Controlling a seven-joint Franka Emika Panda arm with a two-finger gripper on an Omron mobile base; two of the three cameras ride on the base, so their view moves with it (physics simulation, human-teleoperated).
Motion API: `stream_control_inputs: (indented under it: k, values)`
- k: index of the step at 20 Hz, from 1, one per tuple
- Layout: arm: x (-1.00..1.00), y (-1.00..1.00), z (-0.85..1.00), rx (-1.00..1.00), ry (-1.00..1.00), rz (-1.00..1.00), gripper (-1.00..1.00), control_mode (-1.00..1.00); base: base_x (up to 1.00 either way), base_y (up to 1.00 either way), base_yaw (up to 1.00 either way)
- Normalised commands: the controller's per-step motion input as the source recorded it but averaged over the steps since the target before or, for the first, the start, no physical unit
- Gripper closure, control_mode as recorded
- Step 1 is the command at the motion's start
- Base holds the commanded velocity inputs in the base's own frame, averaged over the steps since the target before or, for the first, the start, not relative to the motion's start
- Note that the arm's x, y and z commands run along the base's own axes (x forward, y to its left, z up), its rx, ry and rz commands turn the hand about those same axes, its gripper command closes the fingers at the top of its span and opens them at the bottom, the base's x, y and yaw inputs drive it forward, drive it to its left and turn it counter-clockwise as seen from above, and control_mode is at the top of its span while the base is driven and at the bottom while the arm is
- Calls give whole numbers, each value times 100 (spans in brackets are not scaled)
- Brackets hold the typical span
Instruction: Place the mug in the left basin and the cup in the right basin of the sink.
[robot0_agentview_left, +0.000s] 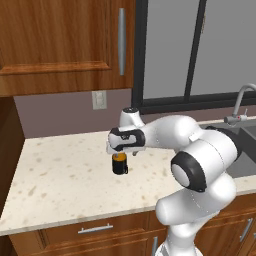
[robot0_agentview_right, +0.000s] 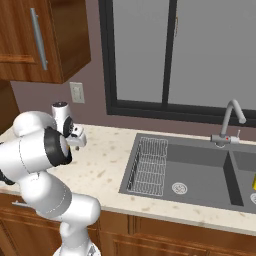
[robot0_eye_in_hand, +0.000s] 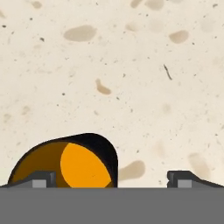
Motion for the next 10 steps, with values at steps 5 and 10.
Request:
stream_control_inputs:
  k: [5,10]
  values:
    - [3,0,-12,0,0,0,-100,-100,0,0,0]
    - [1,0,-14,0,0,0,-100,-100,0,0,0]
